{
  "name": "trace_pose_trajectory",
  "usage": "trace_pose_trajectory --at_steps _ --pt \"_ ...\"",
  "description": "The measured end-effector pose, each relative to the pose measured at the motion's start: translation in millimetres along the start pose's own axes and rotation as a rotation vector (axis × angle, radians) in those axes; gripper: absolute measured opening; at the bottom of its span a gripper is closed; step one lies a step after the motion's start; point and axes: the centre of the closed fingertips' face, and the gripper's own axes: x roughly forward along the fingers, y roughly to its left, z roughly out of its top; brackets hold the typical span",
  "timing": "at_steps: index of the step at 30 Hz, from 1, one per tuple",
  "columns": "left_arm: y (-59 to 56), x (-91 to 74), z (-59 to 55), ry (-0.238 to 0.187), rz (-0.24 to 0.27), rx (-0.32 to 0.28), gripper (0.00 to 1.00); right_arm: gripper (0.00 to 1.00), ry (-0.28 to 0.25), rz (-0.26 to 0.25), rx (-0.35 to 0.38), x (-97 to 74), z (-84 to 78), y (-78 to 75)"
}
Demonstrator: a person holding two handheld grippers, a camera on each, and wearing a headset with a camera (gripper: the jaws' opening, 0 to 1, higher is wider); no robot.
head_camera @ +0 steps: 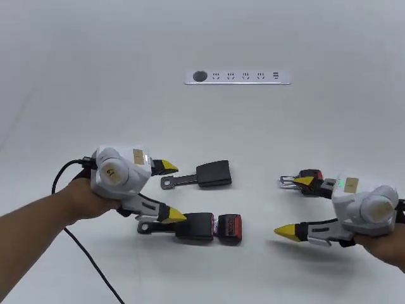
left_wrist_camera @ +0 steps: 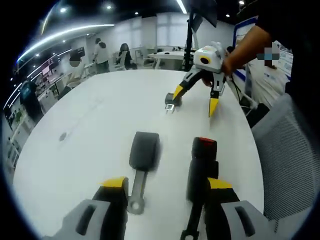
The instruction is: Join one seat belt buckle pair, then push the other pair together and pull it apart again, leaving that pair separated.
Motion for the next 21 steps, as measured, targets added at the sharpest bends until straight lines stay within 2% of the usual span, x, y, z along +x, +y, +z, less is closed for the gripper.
trace_pose_trajectory --at_steps 3,9,20,21 --pt "10.7 5.7 4.4 -0.006 0.010 -0.015 0.65 0.66 0.008 -0.013 0.001 -7.7 -3.9 -15.0" --pt "19.4 15.9 20.1 -0.020 0.016 0.001 0.67 0.72 0.019 -0.002 -0.001 -15.7 -6.0 -30.5" --pt "26.4 40.3 26.8 0.001 -0.013 0.022 0.66 0.72 0.052 0.038 -0.006 -14.9 -17.6 -54.6" --pt "27.1 44.3 25.9 0.009 -0.019 0.026 0.66 0.71 0.058 0.038 -0.003 -15.7 -21.8 -61.5"
